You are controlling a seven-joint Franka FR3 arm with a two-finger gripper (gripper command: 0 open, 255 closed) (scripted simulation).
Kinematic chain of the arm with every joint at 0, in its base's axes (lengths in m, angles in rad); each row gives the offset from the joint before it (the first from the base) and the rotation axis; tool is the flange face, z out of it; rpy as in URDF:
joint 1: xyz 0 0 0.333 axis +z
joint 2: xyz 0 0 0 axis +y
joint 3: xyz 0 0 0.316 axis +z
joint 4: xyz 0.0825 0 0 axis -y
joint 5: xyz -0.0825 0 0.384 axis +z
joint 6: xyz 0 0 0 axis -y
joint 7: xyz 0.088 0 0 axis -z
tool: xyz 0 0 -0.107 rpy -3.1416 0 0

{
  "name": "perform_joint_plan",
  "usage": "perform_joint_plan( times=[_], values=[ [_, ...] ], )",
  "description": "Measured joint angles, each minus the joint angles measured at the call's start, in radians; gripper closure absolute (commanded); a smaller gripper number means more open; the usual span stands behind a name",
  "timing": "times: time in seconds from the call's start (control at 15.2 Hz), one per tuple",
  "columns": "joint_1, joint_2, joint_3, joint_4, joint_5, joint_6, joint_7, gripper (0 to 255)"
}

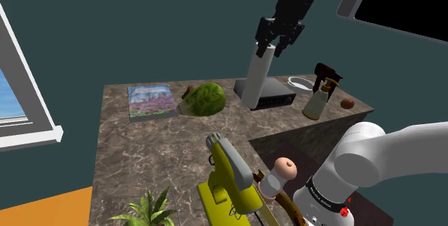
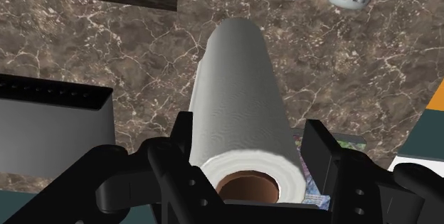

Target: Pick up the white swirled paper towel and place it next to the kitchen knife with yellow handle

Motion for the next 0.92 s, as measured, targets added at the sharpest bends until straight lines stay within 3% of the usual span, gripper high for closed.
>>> perform_joint_plan(
  times=[0.92],
  values=[
    [0.017, -0.065, 0.017, -0.231, 0.021, 0.166, 0.007, 255]
  ],
)
